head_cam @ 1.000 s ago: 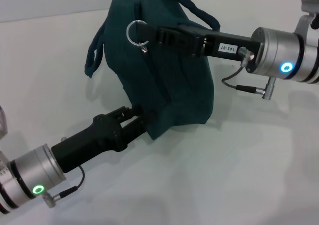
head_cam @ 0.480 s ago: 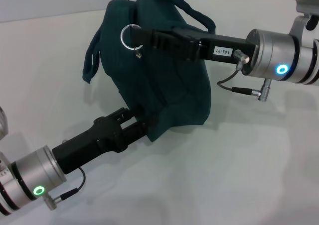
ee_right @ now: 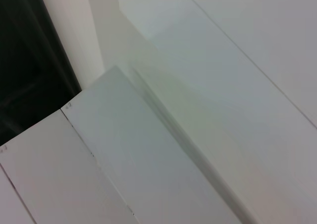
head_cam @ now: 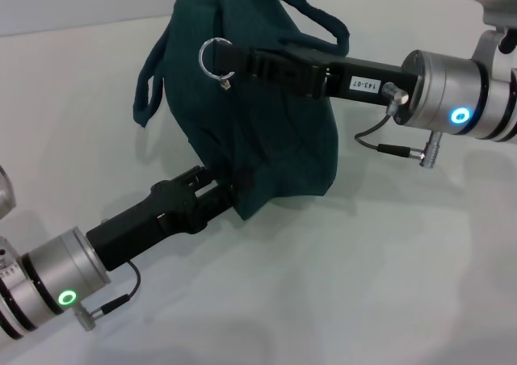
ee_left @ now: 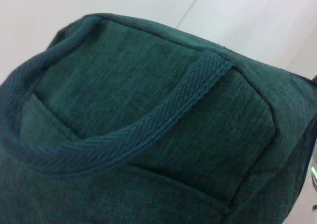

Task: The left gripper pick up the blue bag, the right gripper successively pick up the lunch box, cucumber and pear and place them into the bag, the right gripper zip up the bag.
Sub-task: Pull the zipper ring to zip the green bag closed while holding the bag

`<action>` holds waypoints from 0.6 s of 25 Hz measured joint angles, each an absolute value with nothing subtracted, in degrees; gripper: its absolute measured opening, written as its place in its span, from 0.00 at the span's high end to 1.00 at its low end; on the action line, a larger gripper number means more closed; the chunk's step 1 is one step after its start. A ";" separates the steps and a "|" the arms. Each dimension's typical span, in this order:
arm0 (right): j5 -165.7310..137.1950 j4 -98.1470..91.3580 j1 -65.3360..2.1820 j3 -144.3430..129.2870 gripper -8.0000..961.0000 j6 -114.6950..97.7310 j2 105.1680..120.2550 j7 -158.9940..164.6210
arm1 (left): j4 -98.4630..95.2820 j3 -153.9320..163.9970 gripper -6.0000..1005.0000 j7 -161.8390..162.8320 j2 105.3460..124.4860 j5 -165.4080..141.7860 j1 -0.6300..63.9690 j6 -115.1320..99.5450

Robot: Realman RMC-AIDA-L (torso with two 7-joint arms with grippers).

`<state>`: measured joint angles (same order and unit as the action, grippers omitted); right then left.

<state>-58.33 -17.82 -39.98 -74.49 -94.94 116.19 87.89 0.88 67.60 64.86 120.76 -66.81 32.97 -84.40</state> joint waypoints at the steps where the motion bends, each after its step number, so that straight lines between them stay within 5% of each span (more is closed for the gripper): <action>1: -58.17 -17.75 -39.91 -74.50 0.98 -94.94 116.19 87.89 | 0.94 67.60 0.38 64.86 120.76 -66.63 33.05 -84.38; 15: -57.63 -16.26 -40.21 -74.59 0.99 -95.52 116.18 87.98 | 0.52 67.80 0.64 64.10 120.76 -62.25 32.63 -82.92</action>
<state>-57.63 -16.26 -40.21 -74.59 -95.52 116.18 87.98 0.52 67.80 64.10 120.76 -62.25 32.63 -82.92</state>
